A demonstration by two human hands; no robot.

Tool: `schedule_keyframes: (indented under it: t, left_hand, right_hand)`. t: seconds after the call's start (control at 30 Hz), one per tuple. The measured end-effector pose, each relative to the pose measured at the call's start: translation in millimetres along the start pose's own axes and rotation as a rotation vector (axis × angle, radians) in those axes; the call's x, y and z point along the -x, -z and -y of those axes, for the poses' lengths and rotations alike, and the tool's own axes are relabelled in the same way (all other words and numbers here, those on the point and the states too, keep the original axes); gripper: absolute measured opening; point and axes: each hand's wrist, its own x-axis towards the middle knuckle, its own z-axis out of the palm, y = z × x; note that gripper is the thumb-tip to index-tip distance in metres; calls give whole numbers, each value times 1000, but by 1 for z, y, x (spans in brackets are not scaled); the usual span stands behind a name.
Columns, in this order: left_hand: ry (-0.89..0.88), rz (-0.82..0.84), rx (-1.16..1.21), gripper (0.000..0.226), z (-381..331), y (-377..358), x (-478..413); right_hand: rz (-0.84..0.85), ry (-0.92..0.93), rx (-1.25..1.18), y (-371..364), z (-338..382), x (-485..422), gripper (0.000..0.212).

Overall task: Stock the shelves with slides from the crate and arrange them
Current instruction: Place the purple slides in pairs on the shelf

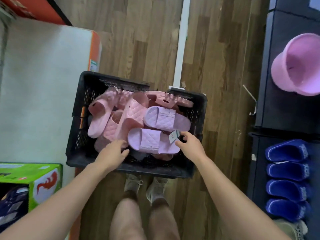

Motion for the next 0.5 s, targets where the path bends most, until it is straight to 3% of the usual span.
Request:
schedule_keyframes:
  t: [0.13, 0.3, 0.5]
  left_hand:
    - [2, -79, 286, 33, 1, -37, -25]
    - [86, -102, 432, 39, -3, -68, -61]
    - [158, -96, 536, 22, -10, -85, -87]
  right_hand:
    - [-69, -8, -151, -24, -17, -54, 47]
    - [-116, 32, -304, -45, -16, -102, 54]
    - [-127, -20, -516, -61, -4, -138, 32]
